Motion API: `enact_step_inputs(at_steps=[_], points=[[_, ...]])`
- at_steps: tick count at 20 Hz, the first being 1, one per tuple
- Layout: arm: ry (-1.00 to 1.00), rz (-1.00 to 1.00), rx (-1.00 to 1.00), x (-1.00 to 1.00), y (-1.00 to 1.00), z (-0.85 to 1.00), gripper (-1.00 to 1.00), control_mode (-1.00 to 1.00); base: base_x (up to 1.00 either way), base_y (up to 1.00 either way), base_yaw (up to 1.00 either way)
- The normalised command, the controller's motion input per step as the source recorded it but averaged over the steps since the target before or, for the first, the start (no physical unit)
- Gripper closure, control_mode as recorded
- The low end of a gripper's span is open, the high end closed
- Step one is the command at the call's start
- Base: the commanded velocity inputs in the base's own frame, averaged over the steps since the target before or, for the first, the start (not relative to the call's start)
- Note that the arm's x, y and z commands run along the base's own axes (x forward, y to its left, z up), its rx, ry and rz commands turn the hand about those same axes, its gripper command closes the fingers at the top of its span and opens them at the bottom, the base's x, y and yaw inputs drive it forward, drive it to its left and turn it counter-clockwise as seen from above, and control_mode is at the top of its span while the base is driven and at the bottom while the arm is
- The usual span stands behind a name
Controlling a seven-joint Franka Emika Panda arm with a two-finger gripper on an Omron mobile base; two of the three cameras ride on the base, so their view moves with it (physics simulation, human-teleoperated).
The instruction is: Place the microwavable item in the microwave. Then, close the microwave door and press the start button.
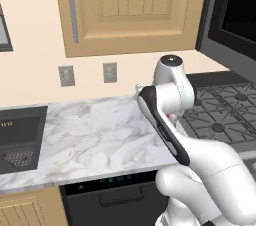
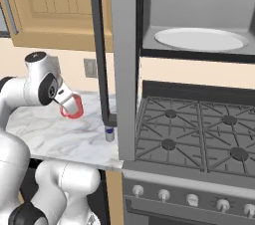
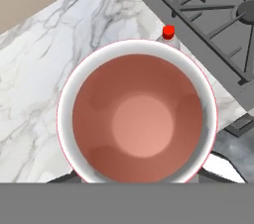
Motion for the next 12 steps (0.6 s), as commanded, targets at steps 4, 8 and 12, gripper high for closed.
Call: enact_step_inputs(at_steps=[4,8,12], points=[[0.0,0.03,0.02,-0.22,-0.18,0.02,1.0,-1.0,0.0,0.0,0.0],[0.0,0.0,0.0,-0.03,-0.02,0.0,1.0,-1.0,0.0,0.0,0.0],[0.03,0.0,0.0,0.0,0.0,-0.06,1.0,-1.0,0.0,0.0,0.0]])
